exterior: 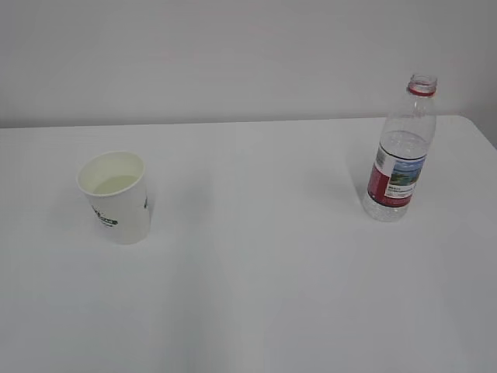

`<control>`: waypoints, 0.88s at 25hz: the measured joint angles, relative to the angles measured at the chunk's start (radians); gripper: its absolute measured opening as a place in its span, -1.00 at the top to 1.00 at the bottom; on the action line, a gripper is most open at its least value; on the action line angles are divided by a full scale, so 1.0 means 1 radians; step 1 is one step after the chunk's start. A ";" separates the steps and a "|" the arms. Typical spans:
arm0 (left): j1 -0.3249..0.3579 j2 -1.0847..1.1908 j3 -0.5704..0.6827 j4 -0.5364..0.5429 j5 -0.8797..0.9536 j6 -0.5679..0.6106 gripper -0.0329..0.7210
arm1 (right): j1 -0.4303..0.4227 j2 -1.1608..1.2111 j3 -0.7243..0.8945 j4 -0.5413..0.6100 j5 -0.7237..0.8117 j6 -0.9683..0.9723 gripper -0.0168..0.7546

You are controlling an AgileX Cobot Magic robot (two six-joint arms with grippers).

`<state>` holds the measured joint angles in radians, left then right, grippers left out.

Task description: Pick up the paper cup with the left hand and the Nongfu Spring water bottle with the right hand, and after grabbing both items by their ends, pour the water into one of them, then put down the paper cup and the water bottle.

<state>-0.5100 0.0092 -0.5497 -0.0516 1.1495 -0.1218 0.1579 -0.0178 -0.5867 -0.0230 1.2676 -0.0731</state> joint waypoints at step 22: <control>0.000 0.000 0.002 0.142 -0.009 -0.080 -0.31 | 0.000 0.000 0.082 -0.043 -0.102 0.000 -0.34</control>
<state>-0.5100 0.0092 -0.5477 0.0902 1.1400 -0.2017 0.1579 -0.0178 -0.5051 -0.0661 1.1656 -0.0731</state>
